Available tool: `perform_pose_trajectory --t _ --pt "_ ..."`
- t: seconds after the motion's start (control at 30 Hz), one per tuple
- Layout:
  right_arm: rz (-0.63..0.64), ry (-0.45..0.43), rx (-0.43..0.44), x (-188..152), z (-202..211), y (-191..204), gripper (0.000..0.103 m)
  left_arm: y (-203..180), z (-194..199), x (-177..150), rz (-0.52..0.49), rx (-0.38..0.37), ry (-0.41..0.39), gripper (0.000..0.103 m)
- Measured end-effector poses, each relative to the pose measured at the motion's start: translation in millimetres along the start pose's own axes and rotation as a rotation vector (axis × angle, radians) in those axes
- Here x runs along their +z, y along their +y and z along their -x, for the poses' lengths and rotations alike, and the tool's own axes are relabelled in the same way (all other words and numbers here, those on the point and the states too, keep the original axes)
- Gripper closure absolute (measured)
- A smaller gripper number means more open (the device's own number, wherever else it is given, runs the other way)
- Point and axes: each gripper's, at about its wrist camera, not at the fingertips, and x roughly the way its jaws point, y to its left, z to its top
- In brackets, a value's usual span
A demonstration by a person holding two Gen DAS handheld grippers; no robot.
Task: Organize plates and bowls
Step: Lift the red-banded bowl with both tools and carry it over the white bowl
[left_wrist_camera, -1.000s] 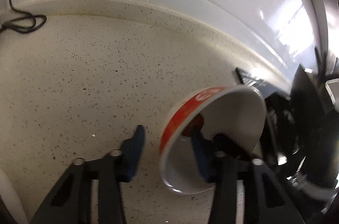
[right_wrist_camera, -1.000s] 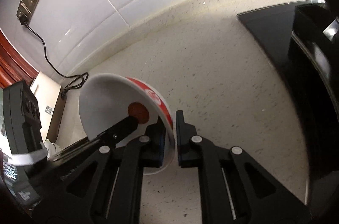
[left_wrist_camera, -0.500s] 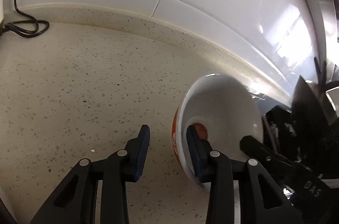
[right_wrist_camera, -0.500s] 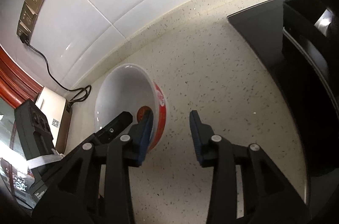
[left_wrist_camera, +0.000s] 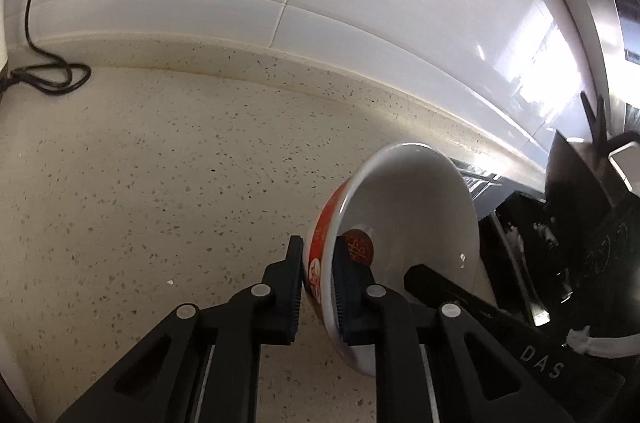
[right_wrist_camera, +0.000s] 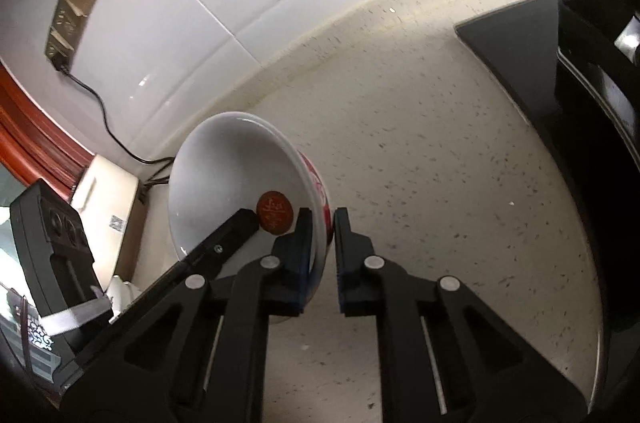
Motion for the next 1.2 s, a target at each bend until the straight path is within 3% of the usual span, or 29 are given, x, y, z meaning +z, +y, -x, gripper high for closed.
perform_pose_trajectory --t 0.53,1.2 --pt "0.040 0.023 0.105 -9.0 -9.6 31.3 0.089 11.7 42.9 1.0 0.022 0.124 -0.098 0.088" --pt "0.144 0.008 0.275 -26.2 2.2 67.8 0.089 28.5 102.5 -23.7 0.051 0.242 -0.262 0.088"
